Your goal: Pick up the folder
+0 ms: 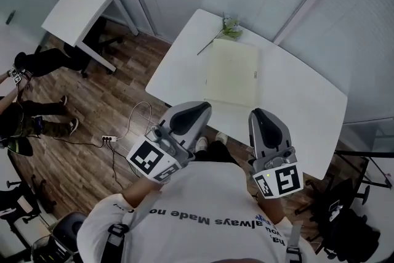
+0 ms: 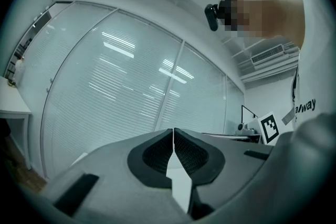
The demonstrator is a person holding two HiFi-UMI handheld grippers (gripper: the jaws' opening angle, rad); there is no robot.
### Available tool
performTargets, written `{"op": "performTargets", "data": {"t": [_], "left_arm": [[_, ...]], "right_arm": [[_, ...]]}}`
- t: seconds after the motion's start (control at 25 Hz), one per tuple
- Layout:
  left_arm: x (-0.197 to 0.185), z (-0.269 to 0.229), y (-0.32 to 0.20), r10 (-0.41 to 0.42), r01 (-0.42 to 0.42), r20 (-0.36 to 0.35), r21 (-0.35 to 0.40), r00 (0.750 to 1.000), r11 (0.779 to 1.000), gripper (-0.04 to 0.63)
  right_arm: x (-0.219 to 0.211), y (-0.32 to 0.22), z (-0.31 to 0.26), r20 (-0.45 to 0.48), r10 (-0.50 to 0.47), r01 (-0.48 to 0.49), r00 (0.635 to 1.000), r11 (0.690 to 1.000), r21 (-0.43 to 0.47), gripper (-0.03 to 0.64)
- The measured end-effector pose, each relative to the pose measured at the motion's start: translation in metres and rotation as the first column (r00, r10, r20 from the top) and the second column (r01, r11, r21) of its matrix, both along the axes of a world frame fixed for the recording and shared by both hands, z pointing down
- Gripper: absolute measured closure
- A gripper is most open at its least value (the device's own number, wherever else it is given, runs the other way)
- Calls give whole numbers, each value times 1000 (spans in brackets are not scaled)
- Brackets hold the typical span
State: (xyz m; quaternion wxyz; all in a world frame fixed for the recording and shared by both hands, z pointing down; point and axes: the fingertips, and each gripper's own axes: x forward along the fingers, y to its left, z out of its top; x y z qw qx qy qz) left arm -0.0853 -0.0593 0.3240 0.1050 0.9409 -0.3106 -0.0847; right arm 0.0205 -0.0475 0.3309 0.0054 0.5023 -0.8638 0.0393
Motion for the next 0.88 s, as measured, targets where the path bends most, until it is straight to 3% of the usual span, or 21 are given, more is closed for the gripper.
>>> {"op": "performTargets", "data": {"t": [0.88], "left_arm": [[88, -16, -77, -45, 45, 12, 37, 999, 998, 578]], "right_arm": [[86, -77, -13, -11, -54, 54, 999, 998, 29, 586]]}}
